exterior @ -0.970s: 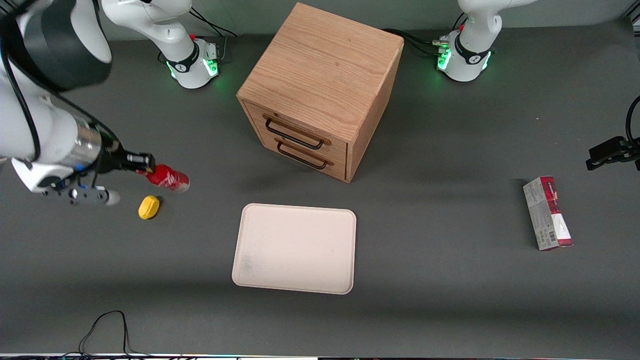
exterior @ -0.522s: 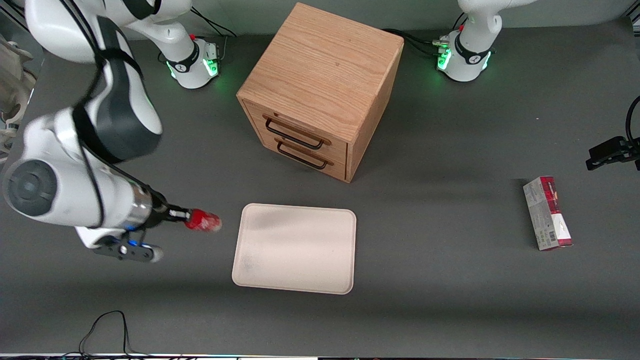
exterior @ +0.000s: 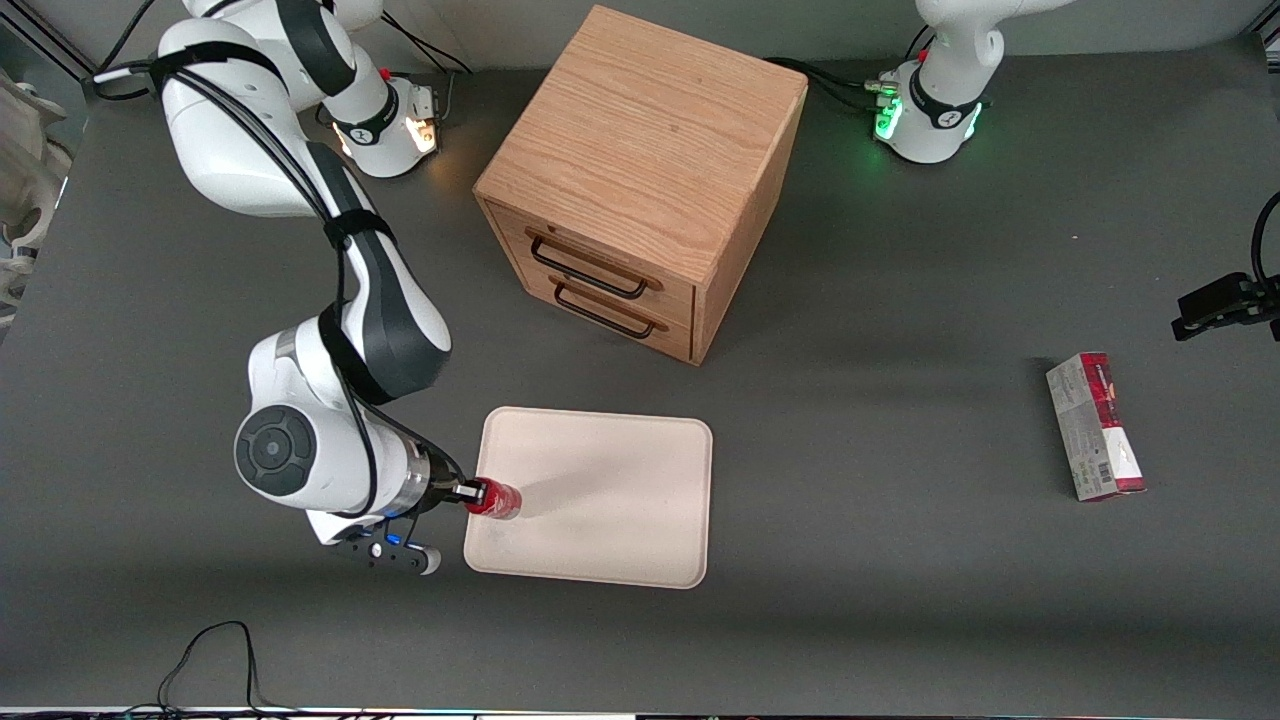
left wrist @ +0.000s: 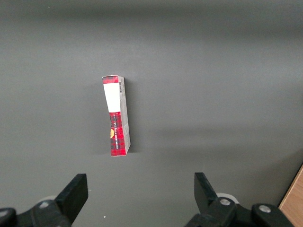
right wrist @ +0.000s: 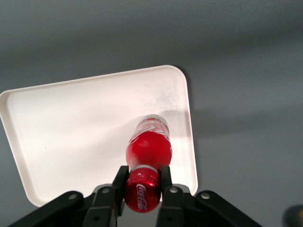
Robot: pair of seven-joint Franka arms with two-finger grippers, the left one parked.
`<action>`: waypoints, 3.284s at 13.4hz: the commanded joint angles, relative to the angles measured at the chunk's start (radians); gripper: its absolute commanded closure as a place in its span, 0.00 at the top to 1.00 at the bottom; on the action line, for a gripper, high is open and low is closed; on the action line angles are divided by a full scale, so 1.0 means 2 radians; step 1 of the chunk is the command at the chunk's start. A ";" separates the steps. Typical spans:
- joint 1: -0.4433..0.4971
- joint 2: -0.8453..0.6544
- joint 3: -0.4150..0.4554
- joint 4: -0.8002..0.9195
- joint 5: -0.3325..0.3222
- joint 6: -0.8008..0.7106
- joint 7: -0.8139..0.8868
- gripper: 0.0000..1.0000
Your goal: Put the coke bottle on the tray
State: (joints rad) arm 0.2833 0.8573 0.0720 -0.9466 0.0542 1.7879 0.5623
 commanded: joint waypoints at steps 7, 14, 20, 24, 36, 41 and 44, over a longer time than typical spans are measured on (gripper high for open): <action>0.006 0.035 0.000 0.028 -0.041 0.020 0.010 0.14; 0.006 0.035 0.000 0.027 -0.042 0.023 0.008 1.00; 0.006 0.026 0.000 0.025 -0.042 0.011 0.008 1.00; 0.001 -0.017 -0.001 0.015 -0.039 -0.060 -0.003 1.00; -0.011 -0.481 -0.081 -0.469 -0.029 -0.089 -0.249 1.00; -0.085 -0.477 -0.039 -0.432 -0.019 -0.107 -0.254 1.00; -0.111 -0.472 -0.012 -0.417 -0.012 -0.111 -0.256 1.00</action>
